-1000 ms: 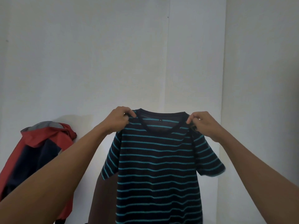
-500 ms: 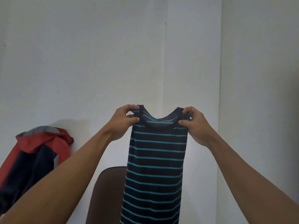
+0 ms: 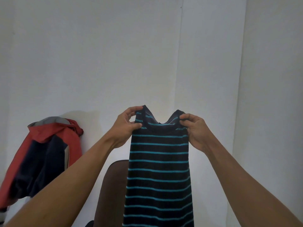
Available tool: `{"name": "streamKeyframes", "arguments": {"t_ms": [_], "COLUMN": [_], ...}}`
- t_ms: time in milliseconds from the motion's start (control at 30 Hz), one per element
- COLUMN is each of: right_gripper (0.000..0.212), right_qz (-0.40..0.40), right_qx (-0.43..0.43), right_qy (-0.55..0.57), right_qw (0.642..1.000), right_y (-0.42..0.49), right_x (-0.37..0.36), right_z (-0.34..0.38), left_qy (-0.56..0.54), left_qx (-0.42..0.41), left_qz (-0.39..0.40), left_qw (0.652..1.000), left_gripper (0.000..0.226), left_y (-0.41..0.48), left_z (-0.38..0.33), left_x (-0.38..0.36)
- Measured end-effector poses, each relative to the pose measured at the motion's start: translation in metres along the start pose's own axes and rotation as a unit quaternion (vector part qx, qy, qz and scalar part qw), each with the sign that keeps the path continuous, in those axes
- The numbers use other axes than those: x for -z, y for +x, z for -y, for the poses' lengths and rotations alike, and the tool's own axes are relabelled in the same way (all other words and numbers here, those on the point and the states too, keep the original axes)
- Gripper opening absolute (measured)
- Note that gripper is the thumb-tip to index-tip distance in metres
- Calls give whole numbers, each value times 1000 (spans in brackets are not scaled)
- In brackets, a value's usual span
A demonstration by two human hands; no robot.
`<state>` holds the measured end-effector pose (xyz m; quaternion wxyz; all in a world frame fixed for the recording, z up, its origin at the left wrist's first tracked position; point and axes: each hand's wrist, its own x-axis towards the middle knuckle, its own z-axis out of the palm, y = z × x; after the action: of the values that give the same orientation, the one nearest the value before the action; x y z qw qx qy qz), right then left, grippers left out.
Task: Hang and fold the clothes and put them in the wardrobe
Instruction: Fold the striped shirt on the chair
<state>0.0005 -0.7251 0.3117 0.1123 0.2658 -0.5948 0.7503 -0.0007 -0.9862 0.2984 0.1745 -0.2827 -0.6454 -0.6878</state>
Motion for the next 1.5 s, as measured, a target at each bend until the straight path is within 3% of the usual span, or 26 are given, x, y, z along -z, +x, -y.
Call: {"name": "streamKeyframes", "arguments": {"t_ms": [67, 167, 300, 600, 833, 1033, 1133, 1367, 1500], "right_gripper": [16, 32, 35, 42, 40, 40, 38, 36, 34], "right_qz": [15, 47, 37, 7, -5, -60, -73, -24, -9], "right_qx": [-23, -55, -70, -145, -225, -264, -292, -351, -384], "right_qy": [-6, -7, 12, 87, -7, 42, 83, 142, 133], "right_qw": [1000, 997, 997, 986, 974, 962, 950, 925, 914], "right_y": [5, 17, 39, 110, 144, 148, 144, 102, 53], "right_x": [-2, -7, -21, -50, -47, -44, -48, -60, -67], "right_z": [-11, -31, -69, -194, -320, -410, -438, -464, -465], "left_qy": [-5, -17, -59, -83, -53, -88, -130, -169, -183], "left_qx": [19, 45, 83, 141, 205, 280, 308, 340, 368], "left_qz": [-12, -47, -70, -12, 43, 18, -1, 41, 31], "left_qw": [1000, 998, 992, 987, 976, 956, 943, 924, 911], "left_gripper": [41, 35, 33, 47, 39, 31, 34, 32, 31], "left_y": [1, 5, 16, 58, 72, 68, 60, 15, -37], "left_z": [13, 35, 67, 178, 294, 380, 402, 414, 406], "left_x": [11, 30, 53, 121, 170, 194, 198, 197, 191]}}
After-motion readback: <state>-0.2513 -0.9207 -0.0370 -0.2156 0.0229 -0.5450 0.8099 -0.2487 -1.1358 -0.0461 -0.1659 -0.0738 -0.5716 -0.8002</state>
